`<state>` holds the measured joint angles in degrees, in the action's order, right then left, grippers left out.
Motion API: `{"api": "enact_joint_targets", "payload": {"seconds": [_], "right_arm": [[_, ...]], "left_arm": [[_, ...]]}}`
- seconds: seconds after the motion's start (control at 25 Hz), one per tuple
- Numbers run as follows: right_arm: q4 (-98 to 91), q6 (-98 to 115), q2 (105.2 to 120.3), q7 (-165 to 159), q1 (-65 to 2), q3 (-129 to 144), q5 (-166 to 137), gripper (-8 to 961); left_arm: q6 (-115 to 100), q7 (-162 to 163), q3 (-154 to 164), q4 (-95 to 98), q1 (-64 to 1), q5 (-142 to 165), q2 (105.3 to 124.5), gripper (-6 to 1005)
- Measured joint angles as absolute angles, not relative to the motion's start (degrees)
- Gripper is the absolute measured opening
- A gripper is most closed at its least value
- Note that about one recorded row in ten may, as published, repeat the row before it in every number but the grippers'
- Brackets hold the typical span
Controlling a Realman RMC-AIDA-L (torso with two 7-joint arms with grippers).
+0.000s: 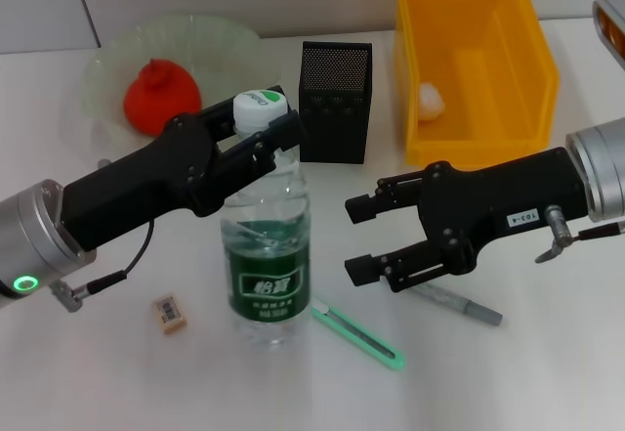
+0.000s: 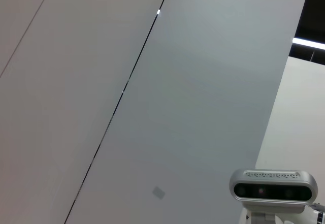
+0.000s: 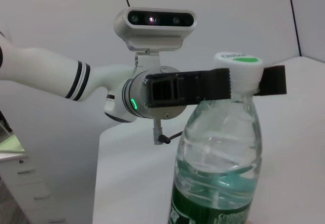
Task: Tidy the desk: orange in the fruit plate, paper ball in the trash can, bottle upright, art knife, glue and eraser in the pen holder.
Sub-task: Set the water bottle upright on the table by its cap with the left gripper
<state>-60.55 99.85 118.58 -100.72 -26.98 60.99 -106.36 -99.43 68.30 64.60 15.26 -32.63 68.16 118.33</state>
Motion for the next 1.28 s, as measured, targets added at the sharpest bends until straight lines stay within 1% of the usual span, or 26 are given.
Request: {"api": "enact_joint_targets", "payload": {"seconds": [0.2, 0.52, 0.68, 0.72, 0.88, 0.96, 1.28], "right_arm": [[-61.69, 99.78, 118.8, -100.24, -25.38, 60.88, -106.27, 782], [-61.34, 99.74, 118.99, -97.71, -22.54, 57.98, -105.86, 781], [-60.73, 99.5, 119.05, -95.67, -21.71, 57.66, -105.77, 781], [-59.57, 99.3, 119.09, -93.51, -21.28, 57.34, -105.73, 781], [-57.28, 99.14, 119.19, -90.31, -20.8, 56.71, -105.7, 781], [-55.41, 99.06, 119.32, -87.33, -20.49, 55.65, -105.63, 781], [-48.96, 99.13, 119.35, -79.87, -19.81, 51.41, -105.55, 781]], "left_arm": [[-98.98, 68.32, 64.38, 17.02, -31.72, 68.22, 118.1, 449], [-96.89, 66.83, 60.54, 21.84, -27.25, 68.07, 116.89, 455], [-96.19, 64.73, 59.17, 22.04, -26.27, 68.09, 116.78, 458], [-94.32, 60.03, 56.73, 22.17, -24.7, 68.07, 117.18, 459], [-92.94, 57.44, 55.39, 22.19, -23.89, 67.95, 117.67, 462], [-90.85, 54.32, 54.5, 22.03, -23.38, 67.86, 118.29, 464], [-87.04, 47.75, 54.4, 21.36, -23.3, 67.5, 118.83, 470]]}}
